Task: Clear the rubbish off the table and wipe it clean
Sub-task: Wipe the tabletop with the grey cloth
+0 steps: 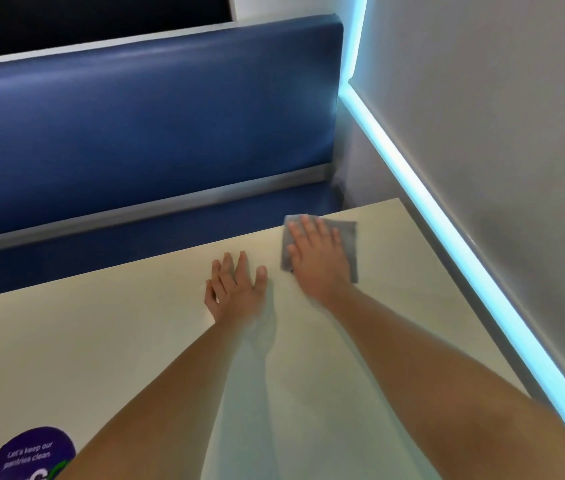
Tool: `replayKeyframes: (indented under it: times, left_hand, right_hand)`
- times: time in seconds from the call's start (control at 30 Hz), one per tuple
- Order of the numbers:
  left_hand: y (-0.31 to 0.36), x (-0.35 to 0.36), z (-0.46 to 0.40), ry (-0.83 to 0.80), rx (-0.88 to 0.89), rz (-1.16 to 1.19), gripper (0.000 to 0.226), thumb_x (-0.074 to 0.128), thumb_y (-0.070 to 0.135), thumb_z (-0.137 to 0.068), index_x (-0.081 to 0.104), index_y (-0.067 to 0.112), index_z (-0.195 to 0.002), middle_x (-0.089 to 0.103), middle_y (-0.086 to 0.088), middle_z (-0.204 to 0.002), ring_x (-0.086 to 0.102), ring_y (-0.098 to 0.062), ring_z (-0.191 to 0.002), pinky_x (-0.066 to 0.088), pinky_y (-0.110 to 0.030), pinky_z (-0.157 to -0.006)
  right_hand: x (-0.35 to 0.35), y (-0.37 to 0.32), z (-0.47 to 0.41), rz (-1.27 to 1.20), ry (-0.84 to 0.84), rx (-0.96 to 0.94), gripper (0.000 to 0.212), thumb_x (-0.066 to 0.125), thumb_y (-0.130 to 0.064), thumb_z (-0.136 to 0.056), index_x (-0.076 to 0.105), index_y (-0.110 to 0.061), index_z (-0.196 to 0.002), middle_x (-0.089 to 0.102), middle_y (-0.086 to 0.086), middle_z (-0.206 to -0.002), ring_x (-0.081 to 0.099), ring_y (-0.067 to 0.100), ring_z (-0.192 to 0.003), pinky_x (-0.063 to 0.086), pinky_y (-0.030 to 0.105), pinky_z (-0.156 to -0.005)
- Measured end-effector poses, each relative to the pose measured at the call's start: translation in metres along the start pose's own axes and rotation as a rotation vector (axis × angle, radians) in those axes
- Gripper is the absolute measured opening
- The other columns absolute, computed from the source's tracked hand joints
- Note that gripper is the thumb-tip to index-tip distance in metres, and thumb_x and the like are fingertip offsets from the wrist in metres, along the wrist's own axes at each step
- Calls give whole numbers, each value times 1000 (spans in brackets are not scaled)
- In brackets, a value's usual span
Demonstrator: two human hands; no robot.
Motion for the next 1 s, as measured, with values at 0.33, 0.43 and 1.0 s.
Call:
replayKeyframes:
  times: [0.33, 0.43, 1.0]
  left_hand:
    - [-1, 0, -1, -18, 18, -73, 69, 38, 42, -100, -3, 35, -154, -16, 7, -161, -22, -15, -147, -5, -39, -118]
    - [3, -3, 3, -16, 21, -39, 67, 39, 40, -99, 0, 34, -154, -15, 7, -162, -21, -14, -147, -4, -39, -118]
    - [2, -30, 57, 178, 186, -38, 49, 36, 28, -104, 25, 24, -152, 19, -1, -158, 10, -22, -147, 12, -41, -117]
  right_hand:
    - [-25, 137, 38, 69, 71, 157, 64, 4, -44, -95, 14, -25, -156, 15, 0, -163, 13, 23, -149, 9, 43, -120]
    - [-25, 166, 54, 65, 60, 334, 60, 2, -43, -99, 2, -26, -157, 5, -1, -164, 4, 21, -150, 3, 44, -122]
    - [4, 31, 130, -44, -34, -19, 73, -4, -58, -87, 9, -34, -155, 3, -8, -164, 0, 18, -151, -4, 40, -120]
Point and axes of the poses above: each hand's wrist, its own z-axis away from the middle knuckle, its own x-axis out of the palm, y = z × x, the point moved 10 cm from there along -z, towards the middle knuckle
